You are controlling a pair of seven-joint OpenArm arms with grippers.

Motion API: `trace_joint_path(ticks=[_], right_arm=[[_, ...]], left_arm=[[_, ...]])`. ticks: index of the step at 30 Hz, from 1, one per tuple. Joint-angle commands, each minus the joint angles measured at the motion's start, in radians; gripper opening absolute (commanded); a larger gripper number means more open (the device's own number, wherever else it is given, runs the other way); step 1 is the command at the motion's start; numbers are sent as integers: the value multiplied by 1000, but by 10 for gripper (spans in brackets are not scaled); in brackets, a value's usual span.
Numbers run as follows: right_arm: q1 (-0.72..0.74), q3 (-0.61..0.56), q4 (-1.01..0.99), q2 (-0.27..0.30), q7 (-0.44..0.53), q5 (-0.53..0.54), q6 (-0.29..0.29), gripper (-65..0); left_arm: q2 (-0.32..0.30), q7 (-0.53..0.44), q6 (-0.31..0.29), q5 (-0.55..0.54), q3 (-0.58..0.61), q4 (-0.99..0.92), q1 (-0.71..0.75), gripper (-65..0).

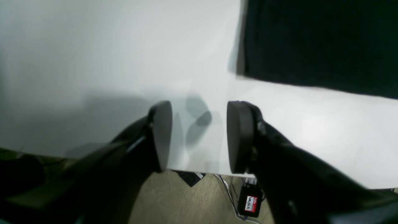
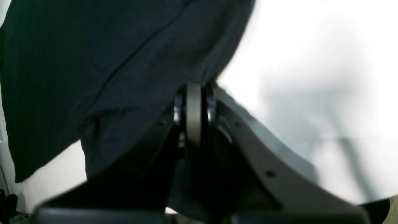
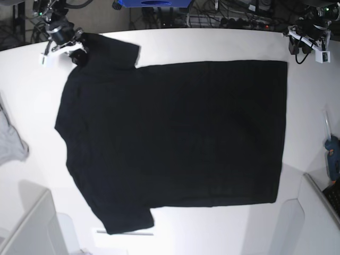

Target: Fold the T-shirt properly

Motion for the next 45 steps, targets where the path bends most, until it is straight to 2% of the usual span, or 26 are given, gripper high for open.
trace_joint_path(ticks=[1,8,14,18,24,29,38,45], right_arm=[[-11,1,-3,3,-52,-37,-26,-650],[-13,-2,-5,3,-52,-37,-26,-650],[-17,-2,-5,3,-52,-37,-26,-650],[-17,-2,-5,3,-52,-37,-26,-650],[-17,-3,-5,3,-52,-37,-26,-650],[-17,-3,-5,3,-54,-37,-26,-650],[-17,-3,-5,3,-54,-37,-26,-650],[-19,-3,-5,3,-54,-37,-26,-650]], left_arm=[[-13,-14,-2,-14,-6,5,-3,-367],[-11,-11,-2,-23,-6,-41,-37,-365],[23,-10,-2,-23,-6,-49,-65,-359],[44,-10,-2,-24,-6,-43,-66,-253],[50,-10,-2,-29,-5,-40,-66,-260],[47,-8,-2,-87,-5,-49,-71,-260],[49,-10,-2,-87,130,-47,-89,-260],[50,-10,-2,-87,125,-49,-106,-262]])
